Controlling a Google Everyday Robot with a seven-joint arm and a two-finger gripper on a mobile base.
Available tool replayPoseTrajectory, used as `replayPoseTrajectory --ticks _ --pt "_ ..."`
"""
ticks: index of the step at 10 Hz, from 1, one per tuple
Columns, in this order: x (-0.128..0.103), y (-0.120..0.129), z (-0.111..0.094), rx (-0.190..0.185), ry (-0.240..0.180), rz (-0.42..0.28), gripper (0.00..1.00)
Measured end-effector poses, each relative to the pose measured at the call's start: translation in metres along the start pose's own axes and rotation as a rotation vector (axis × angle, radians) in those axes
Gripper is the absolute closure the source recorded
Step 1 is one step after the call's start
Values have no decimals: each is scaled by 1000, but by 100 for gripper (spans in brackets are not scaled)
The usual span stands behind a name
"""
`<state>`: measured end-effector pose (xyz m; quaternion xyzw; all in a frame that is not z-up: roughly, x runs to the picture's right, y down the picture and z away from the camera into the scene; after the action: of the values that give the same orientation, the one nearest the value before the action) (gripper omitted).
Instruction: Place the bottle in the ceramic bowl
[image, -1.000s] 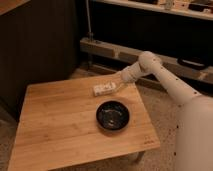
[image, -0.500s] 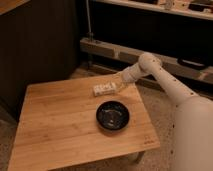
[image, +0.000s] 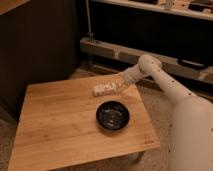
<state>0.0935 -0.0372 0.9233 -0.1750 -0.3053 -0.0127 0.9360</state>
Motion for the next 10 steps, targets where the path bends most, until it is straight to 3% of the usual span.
replayPoseTrajectory --ticks 5,10 --pt "37 -7 14 -32 -2 -18 35" --pt "52 -7 27 -74 -21 -7 35"
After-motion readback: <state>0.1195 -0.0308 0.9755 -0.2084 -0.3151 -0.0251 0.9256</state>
